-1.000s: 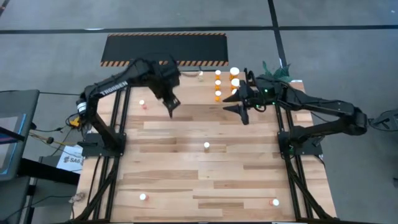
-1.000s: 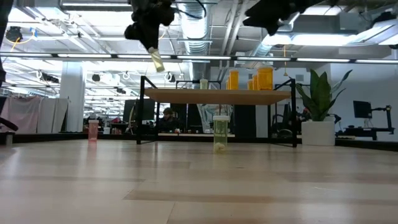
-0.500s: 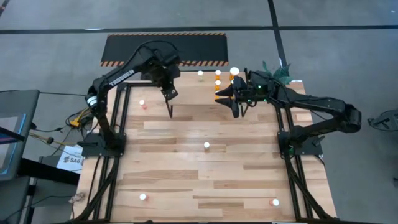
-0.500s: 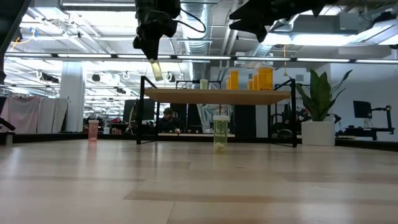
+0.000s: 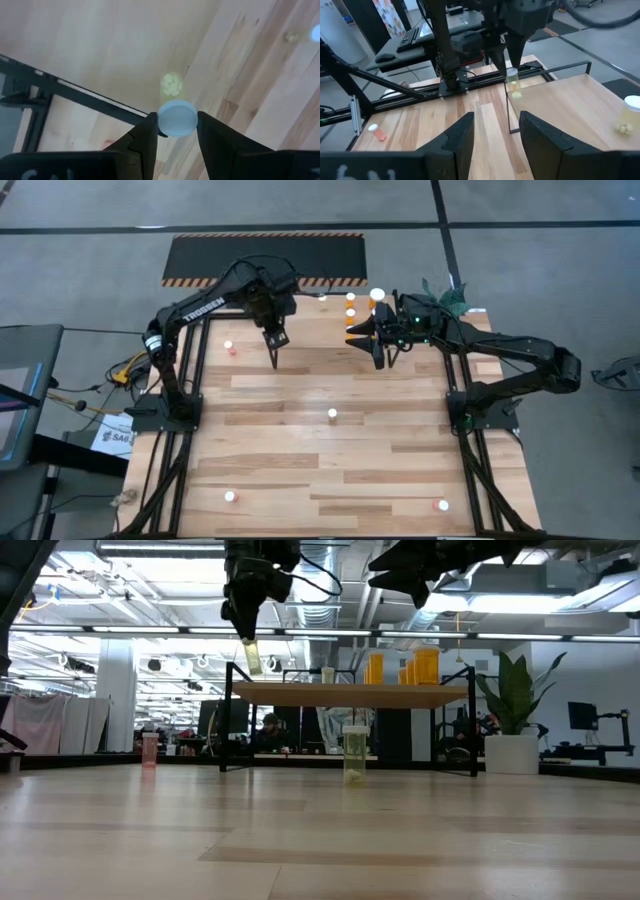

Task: Pick and place medicine bottles onto shelf by color
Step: Put the bottom yellow pill bottle on the shelf aligned with the other small yellow pill bottle

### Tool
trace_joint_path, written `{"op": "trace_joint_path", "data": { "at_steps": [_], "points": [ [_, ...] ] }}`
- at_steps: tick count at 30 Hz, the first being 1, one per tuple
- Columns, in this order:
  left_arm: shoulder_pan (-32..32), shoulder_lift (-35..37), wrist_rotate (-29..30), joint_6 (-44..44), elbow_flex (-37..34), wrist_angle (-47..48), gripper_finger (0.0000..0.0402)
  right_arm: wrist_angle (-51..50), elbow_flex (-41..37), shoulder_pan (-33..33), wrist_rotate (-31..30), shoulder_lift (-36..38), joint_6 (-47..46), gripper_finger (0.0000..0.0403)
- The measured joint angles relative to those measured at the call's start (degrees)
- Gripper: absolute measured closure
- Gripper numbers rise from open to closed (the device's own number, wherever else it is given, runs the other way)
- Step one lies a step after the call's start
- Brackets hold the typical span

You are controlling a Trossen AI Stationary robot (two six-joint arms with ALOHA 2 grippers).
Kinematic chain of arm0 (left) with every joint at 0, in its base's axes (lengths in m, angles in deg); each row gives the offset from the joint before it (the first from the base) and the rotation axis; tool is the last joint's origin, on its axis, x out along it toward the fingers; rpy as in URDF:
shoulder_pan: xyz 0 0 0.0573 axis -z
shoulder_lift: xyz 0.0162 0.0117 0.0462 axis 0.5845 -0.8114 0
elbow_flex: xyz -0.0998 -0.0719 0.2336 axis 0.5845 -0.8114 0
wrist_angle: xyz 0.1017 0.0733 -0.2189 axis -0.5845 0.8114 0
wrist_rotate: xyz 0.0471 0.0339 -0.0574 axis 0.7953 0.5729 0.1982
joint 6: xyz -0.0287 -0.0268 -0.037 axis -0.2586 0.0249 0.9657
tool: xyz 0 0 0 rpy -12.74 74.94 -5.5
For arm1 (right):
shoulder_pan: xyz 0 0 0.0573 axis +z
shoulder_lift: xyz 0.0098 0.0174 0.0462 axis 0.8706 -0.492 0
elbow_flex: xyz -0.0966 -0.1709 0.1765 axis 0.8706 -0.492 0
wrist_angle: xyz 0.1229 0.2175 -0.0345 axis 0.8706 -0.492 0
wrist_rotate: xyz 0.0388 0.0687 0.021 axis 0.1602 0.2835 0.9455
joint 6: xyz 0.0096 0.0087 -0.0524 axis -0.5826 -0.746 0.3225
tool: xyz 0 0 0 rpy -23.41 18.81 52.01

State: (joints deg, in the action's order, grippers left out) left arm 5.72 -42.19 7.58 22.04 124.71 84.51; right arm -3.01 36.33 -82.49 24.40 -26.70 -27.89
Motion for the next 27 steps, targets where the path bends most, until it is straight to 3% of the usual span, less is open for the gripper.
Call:
{"op": "trace_joint_path", "data": {
  "at_steps": [20,27],
  "points": [
    [0.9,-0.7,2.4,-0.9,0.0,-0.1,0.029,-0.9,0.0,0.1,0.0,0.0,0.2,0.0226],
    [0.9,-0.7,2.7,-0.9,0.0,-0.1,0.0271,-0.9,0.0,0.1,0.1,0.0,0.2,0.0226]
  ]
}}
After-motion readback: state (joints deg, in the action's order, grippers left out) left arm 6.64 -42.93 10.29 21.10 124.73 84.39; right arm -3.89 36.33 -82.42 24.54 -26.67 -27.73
